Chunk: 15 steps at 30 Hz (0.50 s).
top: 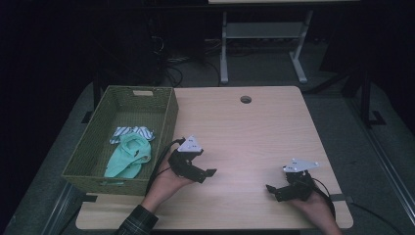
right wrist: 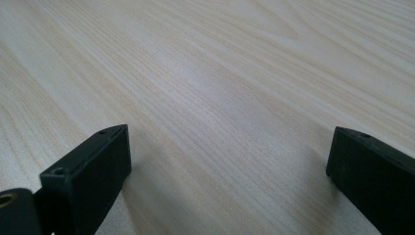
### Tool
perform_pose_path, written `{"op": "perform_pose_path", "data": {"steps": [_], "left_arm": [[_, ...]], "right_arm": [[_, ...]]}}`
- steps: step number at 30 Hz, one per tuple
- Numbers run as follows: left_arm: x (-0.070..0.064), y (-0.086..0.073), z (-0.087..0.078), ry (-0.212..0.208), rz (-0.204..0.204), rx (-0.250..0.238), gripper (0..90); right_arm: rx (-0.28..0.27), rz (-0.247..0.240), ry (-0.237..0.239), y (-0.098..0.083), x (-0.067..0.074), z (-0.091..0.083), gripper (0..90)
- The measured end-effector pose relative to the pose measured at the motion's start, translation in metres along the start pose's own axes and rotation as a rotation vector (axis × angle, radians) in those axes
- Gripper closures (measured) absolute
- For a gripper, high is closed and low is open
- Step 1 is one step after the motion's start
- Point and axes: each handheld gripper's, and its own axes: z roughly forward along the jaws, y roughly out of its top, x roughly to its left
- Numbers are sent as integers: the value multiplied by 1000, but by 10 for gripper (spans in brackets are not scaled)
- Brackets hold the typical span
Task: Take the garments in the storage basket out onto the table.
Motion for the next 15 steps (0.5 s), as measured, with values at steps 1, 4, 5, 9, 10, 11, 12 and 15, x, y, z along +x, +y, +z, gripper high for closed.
{"op": "perform_pose_path", "data": {"steps": [1, 4, 5, 9, 10, 11, 12, 15], "left_arm": [[0, 1, -1, 0, 2, -1, 132], [1, 3, -3, -3, 1, -8, 132], [1, 3, -3, -5, 1, -9, 132], [1, 4, -4, -8, 4, -11, 132], [1, 5, -4, -8, 4, -10, 132], [1, 5, -5, -8, 2, -10, 132], [1, 5, -5, -11, 5, -10, 132], [1, 6, -6, -15, 4, -10, 132]], "right_arm": [[0, 0, 0, 0, 0, 0, 25], [0, 0, 0, 0, 0, 0, 25], [0, 0, 0, 0, 0, 0, 25], [0, 0, 0, 0, 0, 0, 25], [0, 0, 0, 0, 0, 0, 25], [0, 0, 0, 0, 0, 0, 25], [0, 0, 0, 0, 0, 0, 25], [0, 0, 0, 0, 0, 0, 25]]}}
